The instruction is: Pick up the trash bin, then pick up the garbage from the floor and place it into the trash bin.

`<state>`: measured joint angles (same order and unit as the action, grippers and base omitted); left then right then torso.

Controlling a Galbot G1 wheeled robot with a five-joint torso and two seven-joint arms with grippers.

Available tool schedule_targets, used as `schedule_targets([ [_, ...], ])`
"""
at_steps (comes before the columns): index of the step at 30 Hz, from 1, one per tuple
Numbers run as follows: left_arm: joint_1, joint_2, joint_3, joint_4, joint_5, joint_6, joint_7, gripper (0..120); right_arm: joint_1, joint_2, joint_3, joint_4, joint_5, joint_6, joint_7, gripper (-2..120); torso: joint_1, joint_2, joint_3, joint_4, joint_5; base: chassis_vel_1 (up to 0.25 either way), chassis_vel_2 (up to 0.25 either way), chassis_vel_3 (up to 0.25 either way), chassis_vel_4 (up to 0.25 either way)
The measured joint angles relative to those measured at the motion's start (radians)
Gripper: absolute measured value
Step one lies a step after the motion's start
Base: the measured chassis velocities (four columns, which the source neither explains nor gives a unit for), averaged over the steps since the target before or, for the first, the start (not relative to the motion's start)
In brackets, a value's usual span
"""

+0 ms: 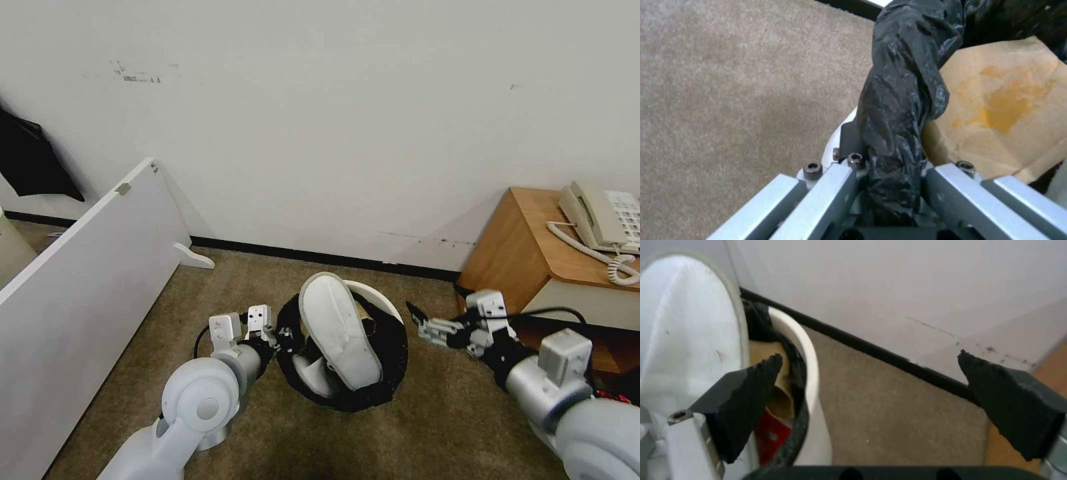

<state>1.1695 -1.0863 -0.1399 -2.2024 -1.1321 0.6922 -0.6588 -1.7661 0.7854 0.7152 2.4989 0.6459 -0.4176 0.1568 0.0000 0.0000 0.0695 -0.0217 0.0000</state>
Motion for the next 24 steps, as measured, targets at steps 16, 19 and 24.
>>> schedule_targets([
  [16, 0.033, -0.014, -0.021, -0.02, 0.099, 0.003, 0.045, 1, -0.096, 0.236, -0.03, -0.046, -0.395, 0.15, -0.181, 100, 0.0, 0.0, 0.0, 0.0003, -0.0001, 0.0, 0.0, 0.0, 0.0],
  [19, 0.05, -0.02, -0.03, -0.024, 0.117, 0.003, 0.058, 1, -0.104, 0.315, -0.038, -0.061, -0.47, 0.186, -0.21, 100, 0.0, 0.0, 0.0, 0.0, -0.0001, 0.0, 0.0, 0.0, 0.0],
  [24, 0.082, -0.023, -0.04, -0.035, 0.159, 0.005, 0.093, 1, -0.133, 0.426, -0.043, -0.071, -0.545, 0.242, -0.236, 100, 0.0, 0.0, 0.0, 0.0001, -0.0001, 0.0, 0.0, 0.0, 0.0],
])
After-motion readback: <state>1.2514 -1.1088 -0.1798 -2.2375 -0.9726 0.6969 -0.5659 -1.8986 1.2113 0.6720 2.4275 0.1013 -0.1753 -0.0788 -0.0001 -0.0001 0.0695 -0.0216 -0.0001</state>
